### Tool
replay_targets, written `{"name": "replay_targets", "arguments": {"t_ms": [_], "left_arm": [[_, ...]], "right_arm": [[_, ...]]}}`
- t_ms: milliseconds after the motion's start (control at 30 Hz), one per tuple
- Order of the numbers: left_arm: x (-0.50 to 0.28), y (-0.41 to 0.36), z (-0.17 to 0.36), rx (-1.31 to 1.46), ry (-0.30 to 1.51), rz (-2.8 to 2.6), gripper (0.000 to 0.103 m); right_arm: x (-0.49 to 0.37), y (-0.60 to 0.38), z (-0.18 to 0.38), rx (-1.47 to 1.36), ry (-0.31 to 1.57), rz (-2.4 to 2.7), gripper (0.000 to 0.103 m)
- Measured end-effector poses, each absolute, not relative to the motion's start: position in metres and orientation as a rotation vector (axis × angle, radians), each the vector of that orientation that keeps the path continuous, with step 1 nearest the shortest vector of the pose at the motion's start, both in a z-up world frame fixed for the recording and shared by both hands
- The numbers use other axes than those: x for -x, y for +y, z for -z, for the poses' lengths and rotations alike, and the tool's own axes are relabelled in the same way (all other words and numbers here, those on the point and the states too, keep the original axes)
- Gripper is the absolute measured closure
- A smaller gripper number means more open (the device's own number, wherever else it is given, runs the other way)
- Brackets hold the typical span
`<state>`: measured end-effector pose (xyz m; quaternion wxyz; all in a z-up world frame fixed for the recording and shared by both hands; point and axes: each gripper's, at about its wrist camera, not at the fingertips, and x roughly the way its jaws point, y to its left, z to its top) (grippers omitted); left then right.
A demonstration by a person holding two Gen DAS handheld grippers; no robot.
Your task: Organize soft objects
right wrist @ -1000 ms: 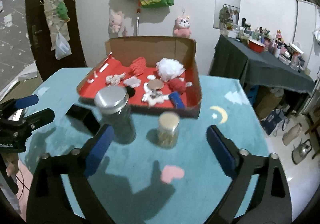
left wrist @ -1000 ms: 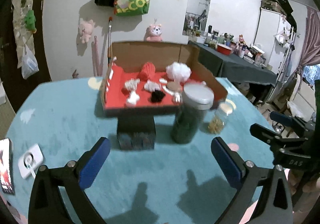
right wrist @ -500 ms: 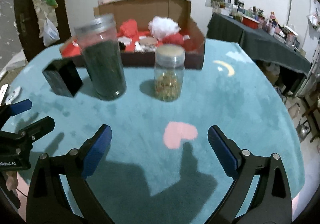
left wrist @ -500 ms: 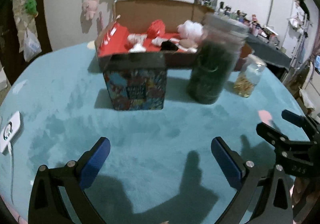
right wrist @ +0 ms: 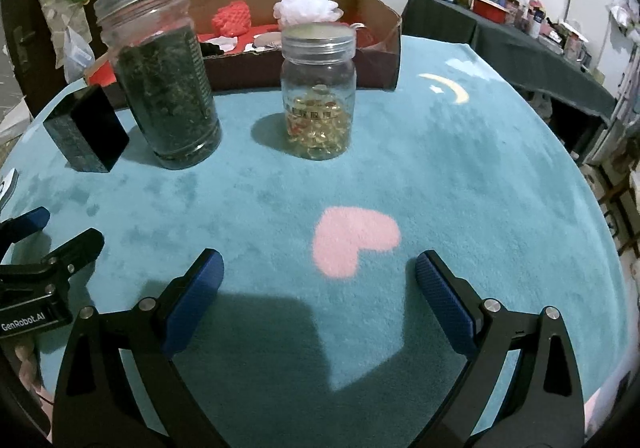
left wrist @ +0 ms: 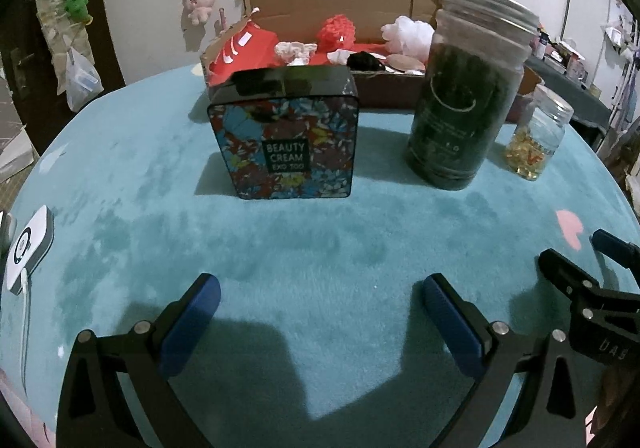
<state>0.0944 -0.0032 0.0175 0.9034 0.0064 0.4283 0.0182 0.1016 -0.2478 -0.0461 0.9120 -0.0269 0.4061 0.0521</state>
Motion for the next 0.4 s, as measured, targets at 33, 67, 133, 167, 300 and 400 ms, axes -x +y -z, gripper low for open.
{"name": "replay_targets", "arguments": {"t_ms": [33, 67, 133, 167, 300, 400], "left_arm": [[-0.0939, -0.0033, -0.0176, -0.013, 0.884, -0.041, 0.0], [-0.0935, -0.0037, -0.0176, -0.014, 0.882, -0.043, 0.0], [-0.093, -0.0052, -0.0173, -0.012, 0.882, -0.045, 0.0], [-0.0931, -0.0051, -0.0173, -0.013, 0.882, -0.046, 0.0], [-0.0946, -0.0046, -0.0168, -0.011, 0.881, -0.048, 0.0], [-0.0944, -0.0043, -0.0167, -0.011, 0.882, -0.048, 0.0]], "right_arm": [[-0.1015, -0.2468, 0.046, 0.064, 0.835, -0.103, 0.005], [-0.1017, -0.2461, 0.0459, 0.068, 0.834, -0.101, 0.005], [-0.1019, -0.247, 0.0459, 0.063, 0.836, -0.102, 0.005], [-0.1022, -0.2475, 0.046, 0.057, 0.838, -0.104, 0.005], [-0.1027, -0.2483, 0.0457, 0.057, 0.837, -0.102, 0.005], [-0.1023, -0.2479, 0.0455, 0.057, 0.837, -0.102, 0.004]]}}
